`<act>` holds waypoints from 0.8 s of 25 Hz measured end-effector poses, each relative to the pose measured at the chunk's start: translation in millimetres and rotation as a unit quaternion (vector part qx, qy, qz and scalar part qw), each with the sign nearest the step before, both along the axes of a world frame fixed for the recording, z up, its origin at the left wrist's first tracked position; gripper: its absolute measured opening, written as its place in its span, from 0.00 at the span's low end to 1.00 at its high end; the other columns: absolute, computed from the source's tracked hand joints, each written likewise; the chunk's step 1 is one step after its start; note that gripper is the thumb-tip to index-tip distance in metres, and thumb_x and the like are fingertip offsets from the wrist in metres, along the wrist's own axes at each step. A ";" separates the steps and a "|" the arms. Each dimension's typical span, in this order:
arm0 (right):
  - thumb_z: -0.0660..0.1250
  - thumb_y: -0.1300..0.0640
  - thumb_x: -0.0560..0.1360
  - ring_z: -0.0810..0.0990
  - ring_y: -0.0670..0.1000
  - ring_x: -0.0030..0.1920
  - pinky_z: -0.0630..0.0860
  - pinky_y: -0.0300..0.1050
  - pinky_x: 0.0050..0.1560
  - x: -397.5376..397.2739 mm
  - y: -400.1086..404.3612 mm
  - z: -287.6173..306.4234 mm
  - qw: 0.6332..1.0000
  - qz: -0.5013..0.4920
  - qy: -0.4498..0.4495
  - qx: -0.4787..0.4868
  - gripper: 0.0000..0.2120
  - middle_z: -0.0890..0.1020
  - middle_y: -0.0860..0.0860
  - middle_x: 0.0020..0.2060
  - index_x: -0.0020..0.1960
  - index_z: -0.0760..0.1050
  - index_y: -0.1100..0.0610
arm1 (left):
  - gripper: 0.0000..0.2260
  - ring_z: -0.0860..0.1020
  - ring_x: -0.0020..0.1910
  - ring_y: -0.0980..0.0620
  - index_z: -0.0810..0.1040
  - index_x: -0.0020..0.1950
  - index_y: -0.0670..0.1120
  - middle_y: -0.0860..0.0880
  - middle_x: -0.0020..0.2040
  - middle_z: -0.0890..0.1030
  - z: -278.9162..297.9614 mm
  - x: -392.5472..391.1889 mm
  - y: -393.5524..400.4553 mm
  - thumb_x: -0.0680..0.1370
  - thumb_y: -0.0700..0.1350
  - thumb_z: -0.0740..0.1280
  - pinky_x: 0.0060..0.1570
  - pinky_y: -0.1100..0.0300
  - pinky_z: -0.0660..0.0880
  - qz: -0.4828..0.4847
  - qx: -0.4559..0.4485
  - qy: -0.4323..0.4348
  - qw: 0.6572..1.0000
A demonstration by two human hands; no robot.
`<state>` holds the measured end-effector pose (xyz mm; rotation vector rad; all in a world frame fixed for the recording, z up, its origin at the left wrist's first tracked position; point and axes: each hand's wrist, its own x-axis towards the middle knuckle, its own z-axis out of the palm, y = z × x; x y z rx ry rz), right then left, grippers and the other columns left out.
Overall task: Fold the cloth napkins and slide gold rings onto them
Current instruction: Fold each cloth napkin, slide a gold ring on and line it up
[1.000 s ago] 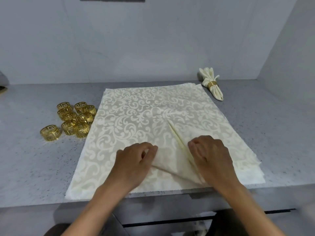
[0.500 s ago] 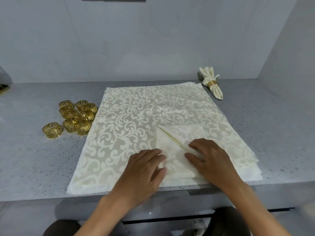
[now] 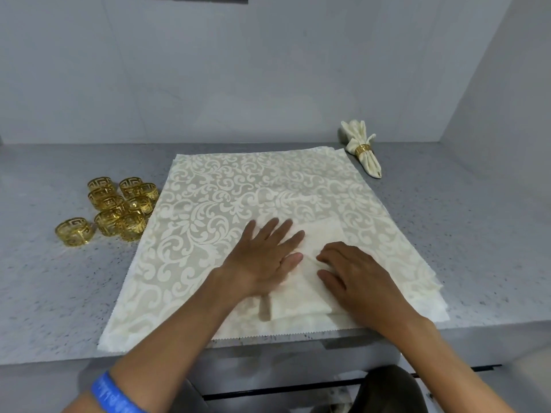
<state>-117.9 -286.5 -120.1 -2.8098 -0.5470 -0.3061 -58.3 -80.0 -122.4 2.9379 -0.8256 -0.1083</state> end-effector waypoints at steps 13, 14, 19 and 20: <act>0.55 0.47 0.81 0.75 0.56 0.66 0.70 0.52 0.67 -8.3 -8.5 -12.9 0.997 -0.043 -0.052 -0.035 0.21 0.78 0.51 0.64 0.66 0.75 0.58 | 0.24 0.35 0.77 0.58 0.44 0.79 0.63 0.58 0.80 0.40 -15.8 7.8 5.8 0.83 0.61 0.42 0.75 0.48 0.34 0.004 -0.058 0.049 0.997; 0.59 0.51 0.78 0.79 0.54 0.56 0.76 0.51 0.57 -13.5 -9.4 -13.2 0.997 -0.030 -0.076 0.003 0.15 0.82 0.48 0.55 0.60 0.78 0.55 | 0.24 0.35 0.77 0.58 0.44 0.79 0.63 0.58 0.80 0.40 -15.7 7.1 5.7 0.82 0.62 0.42 0.75 0.48 0.33 0.007 -0.060 0.047 0.997; 0.65 0.58 0.78 0.70 0.49 0.39 0.71 0.48 0.41 -17.1 -9.1 -13.4 0.996 -0.011 -0.068 0.048 0.05 0.76 0.44 0.40 0.44 0.73 0.51 | 0.27 0.60 0.74 0.51 0.69 0.73 0.52 0.51 0.75 0.65 3.6 -31.2 13.6 0.79 0.65 0.53 0.73 0.51 0.54 -0.068 -0.146 -0.126 0.979; 0.66 0.59 0.78 0.70 0.48 0.39 0.71 0.47 0.42 -15.5 -10.9 -14.2 0.997 -0.012 -0.064 0.050 0.05 0.76 0.43 0.40 0.44 0.74 0.51 | 0.27 0.66 0.68 0.54 0.72 0.69 0.52 0.54 0.69 0.71 7.7 -43.7 19.7 0.77 0.67 0.58 0.68 0.56 0.58 -0.090 -0.156 -0.115 0.977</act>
